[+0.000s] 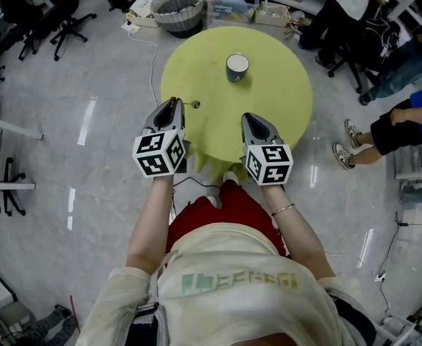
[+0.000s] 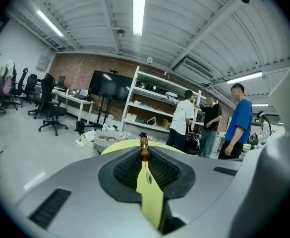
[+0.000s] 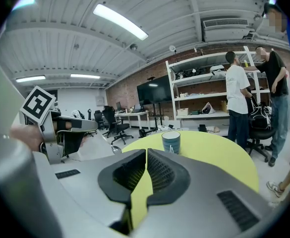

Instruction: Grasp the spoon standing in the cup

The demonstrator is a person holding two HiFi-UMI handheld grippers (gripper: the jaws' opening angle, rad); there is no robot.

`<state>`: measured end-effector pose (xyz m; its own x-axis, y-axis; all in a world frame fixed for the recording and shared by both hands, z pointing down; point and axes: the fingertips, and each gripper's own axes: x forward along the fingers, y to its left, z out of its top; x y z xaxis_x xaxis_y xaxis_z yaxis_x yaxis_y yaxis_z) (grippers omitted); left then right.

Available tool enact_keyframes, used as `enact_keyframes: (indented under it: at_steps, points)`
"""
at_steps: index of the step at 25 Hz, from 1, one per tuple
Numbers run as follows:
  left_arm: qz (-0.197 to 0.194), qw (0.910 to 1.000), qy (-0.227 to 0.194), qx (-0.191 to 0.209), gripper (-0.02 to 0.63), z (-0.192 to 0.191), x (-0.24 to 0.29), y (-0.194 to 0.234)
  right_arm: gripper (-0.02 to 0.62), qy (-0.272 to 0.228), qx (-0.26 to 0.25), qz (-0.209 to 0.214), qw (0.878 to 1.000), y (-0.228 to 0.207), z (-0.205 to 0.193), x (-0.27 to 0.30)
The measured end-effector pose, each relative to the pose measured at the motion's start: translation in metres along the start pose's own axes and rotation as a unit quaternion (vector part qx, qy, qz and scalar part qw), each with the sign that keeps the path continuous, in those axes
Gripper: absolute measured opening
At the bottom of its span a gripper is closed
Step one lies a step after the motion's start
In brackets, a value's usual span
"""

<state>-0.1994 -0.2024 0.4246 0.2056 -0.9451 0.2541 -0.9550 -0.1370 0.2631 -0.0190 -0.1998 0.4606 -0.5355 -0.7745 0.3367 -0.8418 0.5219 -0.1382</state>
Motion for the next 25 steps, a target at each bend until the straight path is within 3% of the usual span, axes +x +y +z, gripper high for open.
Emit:
enact_keyframes:
  at_steps: [25]
  points:
    - [-0.007,0.9987,0.049,-0.012,0.051,-0.059,-0.062,0.005,0.038,-0.006,0.005,0.002,1.0,0.044,-0.022,-0.033]
